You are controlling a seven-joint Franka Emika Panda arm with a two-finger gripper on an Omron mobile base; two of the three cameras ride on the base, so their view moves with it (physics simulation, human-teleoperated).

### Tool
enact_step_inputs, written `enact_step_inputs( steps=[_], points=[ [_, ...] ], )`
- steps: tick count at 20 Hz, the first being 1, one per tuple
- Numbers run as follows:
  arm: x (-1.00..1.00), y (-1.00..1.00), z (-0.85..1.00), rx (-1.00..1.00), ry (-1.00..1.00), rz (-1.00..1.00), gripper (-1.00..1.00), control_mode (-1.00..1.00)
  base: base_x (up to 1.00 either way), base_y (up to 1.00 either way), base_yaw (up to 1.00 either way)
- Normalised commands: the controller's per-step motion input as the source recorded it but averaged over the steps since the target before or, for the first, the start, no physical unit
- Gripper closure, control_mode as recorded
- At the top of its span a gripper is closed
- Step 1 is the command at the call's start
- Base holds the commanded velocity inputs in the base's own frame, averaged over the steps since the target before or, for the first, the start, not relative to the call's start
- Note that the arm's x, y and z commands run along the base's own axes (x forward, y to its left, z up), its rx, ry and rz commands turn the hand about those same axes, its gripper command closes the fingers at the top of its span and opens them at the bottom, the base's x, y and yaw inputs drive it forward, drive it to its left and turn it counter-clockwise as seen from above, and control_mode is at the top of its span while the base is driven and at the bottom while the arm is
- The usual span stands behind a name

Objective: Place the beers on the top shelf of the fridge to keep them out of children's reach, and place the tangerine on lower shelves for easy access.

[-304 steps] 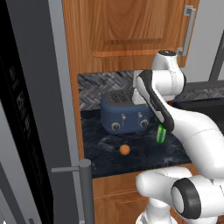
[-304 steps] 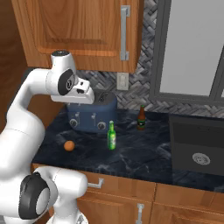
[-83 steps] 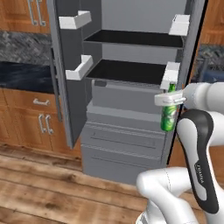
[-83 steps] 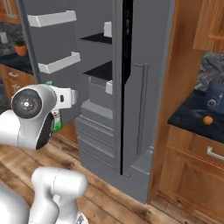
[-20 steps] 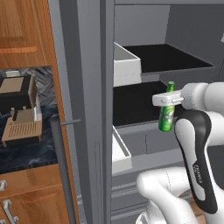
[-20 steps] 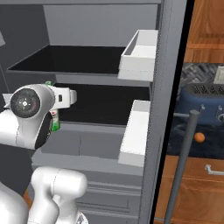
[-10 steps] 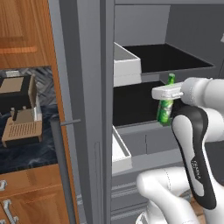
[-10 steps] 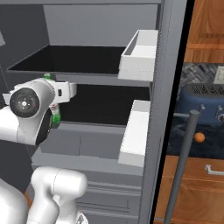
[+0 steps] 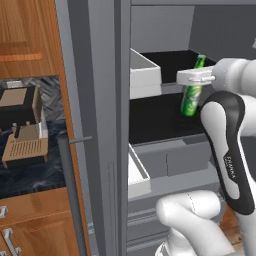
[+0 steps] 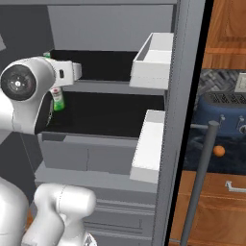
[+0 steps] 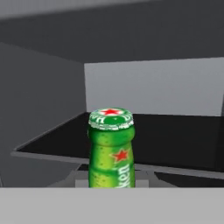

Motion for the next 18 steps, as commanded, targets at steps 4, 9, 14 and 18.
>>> enact_step_inputs(
  steps=[4, 9, 14, 18],
  points=[
    [0.05, -0.06, 0.07, 0.00, -0.06, -0.02, 1.00, -1.00, 0.00, 0.00, 0.00],
    [0.10, -0.01, 0.05, -0.01, -0.20, -0.02, 1.00, -1.00, 0.00, 0.00, 0.00],
    [0.19, 0.00, 0.09, -0.02, -0.21, -0.03, 1.00, -1.00, 0.00, 0.00, 0.00],
    [0.39, -0.03, 0.14, -0.05, -0.02, -0.09, 1.00, -1.00, 0.00, 0.00, 0.00]
  ],
)
